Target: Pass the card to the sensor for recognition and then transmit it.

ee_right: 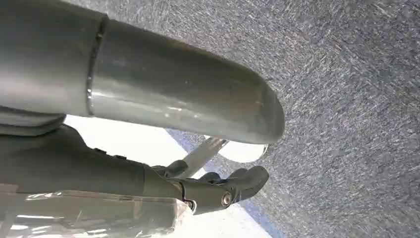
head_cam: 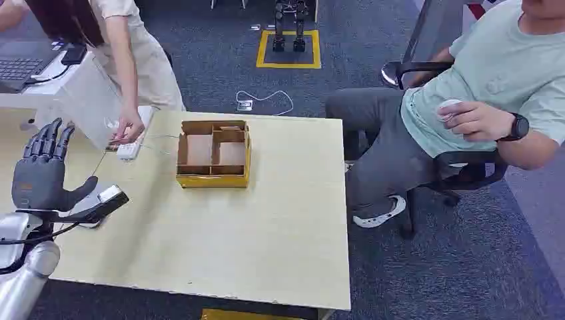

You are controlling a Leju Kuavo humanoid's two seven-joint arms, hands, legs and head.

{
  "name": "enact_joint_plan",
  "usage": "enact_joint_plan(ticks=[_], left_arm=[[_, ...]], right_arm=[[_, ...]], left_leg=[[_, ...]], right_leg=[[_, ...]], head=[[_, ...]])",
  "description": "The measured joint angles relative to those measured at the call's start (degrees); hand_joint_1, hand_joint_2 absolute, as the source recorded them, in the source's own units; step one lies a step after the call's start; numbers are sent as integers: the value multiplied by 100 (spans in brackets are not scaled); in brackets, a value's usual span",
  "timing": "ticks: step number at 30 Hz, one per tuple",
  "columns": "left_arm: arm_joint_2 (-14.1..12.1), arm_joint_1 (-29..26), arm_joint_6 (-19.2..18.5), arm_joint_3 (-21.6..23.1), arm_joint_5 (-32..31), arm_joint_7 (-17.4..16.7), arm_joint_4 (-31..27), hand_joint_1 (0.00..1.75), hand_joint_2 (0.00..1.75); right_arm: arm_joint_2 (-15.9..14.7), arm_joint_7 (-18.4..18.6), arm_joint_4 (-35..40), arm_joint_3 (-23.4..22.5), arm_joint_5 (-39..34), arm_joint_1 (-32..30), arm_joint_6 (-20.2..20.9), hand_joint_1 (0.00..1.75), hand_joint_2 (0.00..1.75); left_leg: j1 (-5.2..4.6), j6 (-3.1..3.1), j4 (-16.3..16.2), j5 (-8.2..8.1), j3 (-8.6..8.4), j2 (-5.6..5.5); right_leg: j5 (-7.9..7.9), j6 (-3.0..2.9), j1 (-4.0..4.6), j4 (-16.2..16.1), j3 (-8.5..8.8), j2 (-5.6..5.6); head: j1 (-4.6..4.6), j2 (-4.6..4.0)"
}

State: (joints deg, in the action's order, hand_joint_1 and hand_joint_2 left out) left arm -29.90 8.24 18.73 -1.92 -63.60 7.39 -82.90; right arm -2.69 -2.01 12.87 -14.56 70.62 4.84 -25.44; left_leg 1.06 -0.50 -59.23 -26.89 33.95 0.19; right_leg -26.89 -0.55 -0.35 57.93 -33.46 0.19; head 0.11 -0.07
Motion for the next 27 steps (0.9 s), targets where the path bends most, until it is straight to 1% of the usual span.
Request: enact_joint_plan(ticks=[22, 23, 25, 26, 27], left_arm=[[103, 59, 17, 2, -20, 0, 26, 0, 175], [103, 65, 18, 2, -20, 0, 33, 40, 175], [103, 70, 11, 2, -22, 0, 46, 40, 175], [103, 70, -18, 2, -20, 0, 48, 152, 175], [103, 70, -59, 4, -13, 0, 50, 155, 175]], right_arm=[[9, 59, -4, 0, 100, 1, -37, 0, 0], [9, 66, -4, 0, 101, 1, -39, 0, 0], [9, 66, -4, 0, 103, 1, -44, 0, 0], [11, 66, -4, 0, 105, 0, -50, 0, 0], [11, 66, -4, 0, 114, 1, -55, 0, 0]], left_leg=[[0, 0, 0, 0, 0, 0], [0, 0, 0, 0, 0, 0], [0, 0, 0, 0, 0, 0], [0, 0, 0, 0, 0, 0], [0, 0, 0, 0, 0, 0]], right_leg=[[0, 0, 0, 0, 0, 0], [0, 0, 0, 0, 0, 0], [0, 0, 0, 0, 0, 0], [0, 0, 0, 0, 0, 0], [0, 0, 0, 0, 0, 0]], head=[[0, 2], [0, 0], [0, 2], [0, 2], [0, 2]])
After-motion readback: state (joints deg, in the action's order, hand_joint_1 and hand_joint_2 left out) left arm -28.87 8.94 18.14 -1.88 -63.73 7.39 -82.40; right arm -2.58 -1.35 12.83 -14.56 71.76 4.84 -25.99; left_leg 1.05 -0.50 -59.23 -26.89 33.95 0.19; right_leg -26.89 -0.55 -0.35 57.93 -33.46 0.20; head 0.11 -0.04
